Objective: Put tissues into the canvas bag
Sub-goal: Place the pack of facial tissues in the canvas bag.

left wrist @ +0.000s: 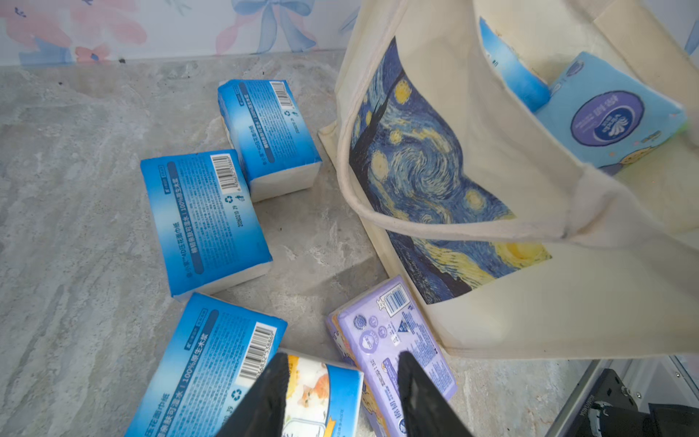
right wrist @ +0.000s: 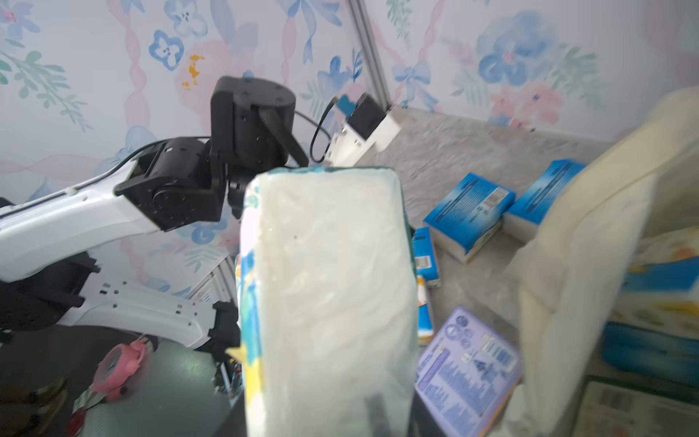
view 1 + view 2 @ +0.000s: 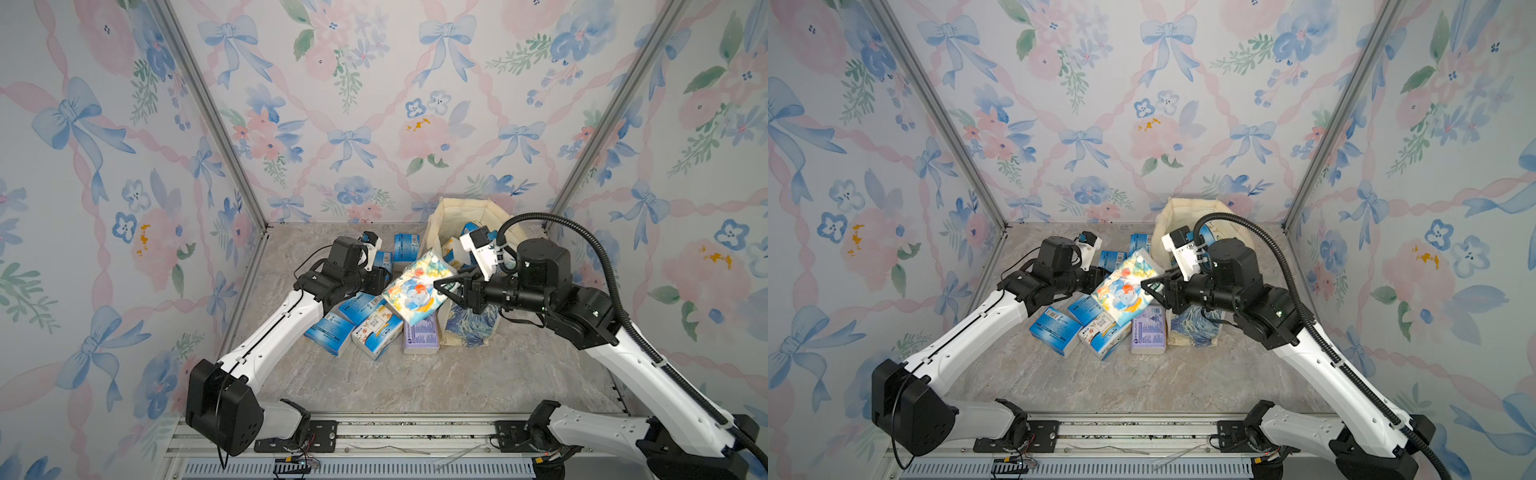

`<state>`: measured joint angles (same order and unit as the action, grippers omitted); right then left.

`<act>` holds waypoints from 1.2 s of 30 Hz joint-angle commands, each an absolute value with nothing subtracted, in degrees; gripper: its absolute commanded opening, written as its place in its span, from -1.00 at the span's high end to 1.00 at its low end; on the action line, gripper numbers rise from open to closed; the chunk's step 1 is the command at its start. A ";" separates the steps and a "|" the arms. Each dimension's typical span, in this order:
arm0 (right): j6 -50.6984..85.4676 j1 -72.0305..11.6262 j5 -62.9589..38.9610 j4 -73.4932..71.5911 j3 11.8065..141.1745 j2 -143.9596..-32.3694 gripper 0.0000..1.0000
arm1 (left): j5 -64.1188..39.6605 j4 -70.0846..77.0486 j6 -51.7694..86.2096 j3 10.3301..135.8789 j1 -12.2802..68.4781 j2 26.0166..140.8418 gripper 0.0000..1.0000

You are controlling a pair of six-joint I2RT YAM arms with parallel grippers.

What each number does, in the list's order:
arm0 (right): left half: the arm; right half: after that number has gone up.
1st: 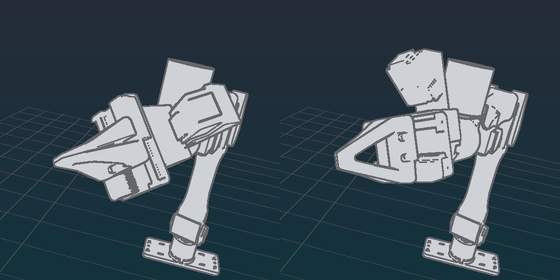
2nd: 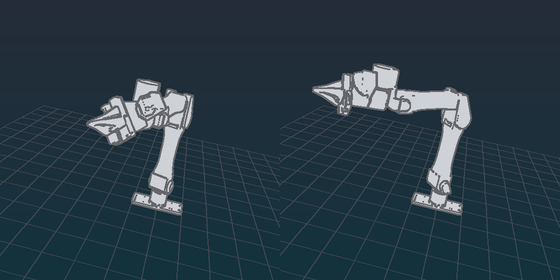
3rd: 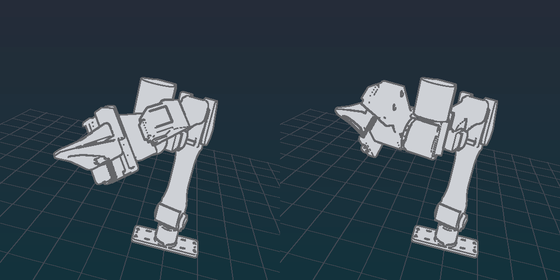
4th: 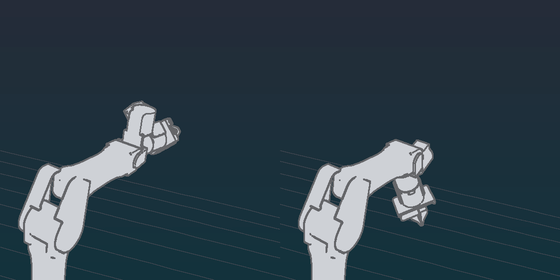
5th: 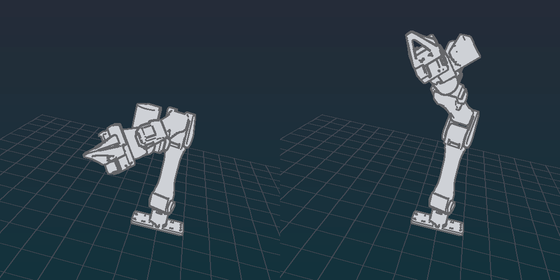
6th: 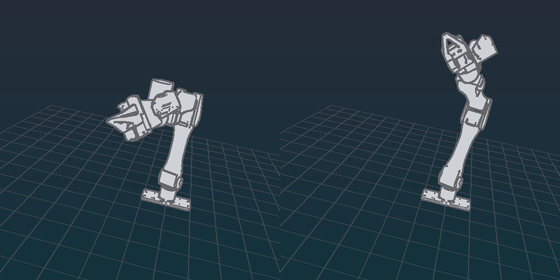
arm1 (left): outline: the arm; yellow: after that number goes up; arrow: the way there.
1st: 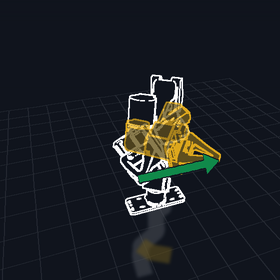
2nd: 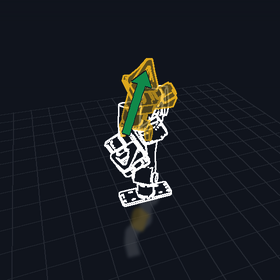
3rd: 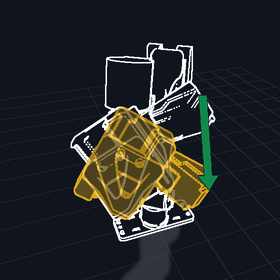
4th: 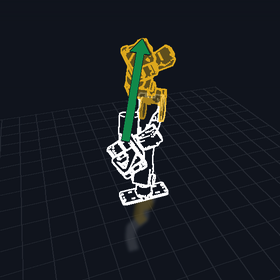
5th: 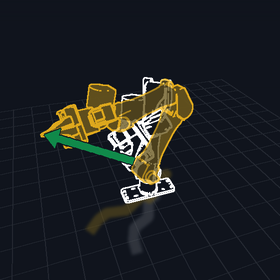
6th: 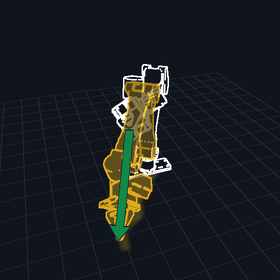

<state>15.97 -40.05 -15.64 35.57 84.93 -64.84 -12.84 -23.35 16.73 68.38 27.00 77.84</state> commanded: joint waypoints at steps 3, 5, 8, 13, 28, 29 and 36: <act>3.19 -35.10 1.40 40.77 94.96 -68.05 0.20 | -13.21 -20.39 16.70 72.55 26.80 78.75 -0.01; 1.42 -33.20 5.67 42.00 97.49 -69.84 0.20 | -12.84 -20.31 16.61 73.59 26.74 79.14 -0.02; -0.82 -30.65 11.42 44.69 100.40 -73.05 0.19 | -12.57 -20.05 16.61 74.60 26.57 80.08 -0.03; -2.86 -26.54 14.54 49.60 104.75 -79.48 0.18 | -12.48 -19.86 16.79 76.56 26.28 82.34 -0.03; -3.31 -18.18 0.71 56.88 118.30 -100.86 0.17 | -12.41 -18.50 16.80 80.16 25.38 87.18 -0.13; -3.65 -17.87 -0.29 58.59 120.27 -102.57 0.16 | -12.39 -18.52 16.79 80.05 25.24 87.30 -0.13; -6.43 -17.14 -3.23 70.77 132.46 -113.38 0.14 | -13.18 -18.52 16.66 80.26 24.44 87.88 -0.14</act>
<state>-4.51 -17.58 -0.36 62.67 128.95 -110.74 -12.45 -19.35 16.73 78.65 24.97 87.20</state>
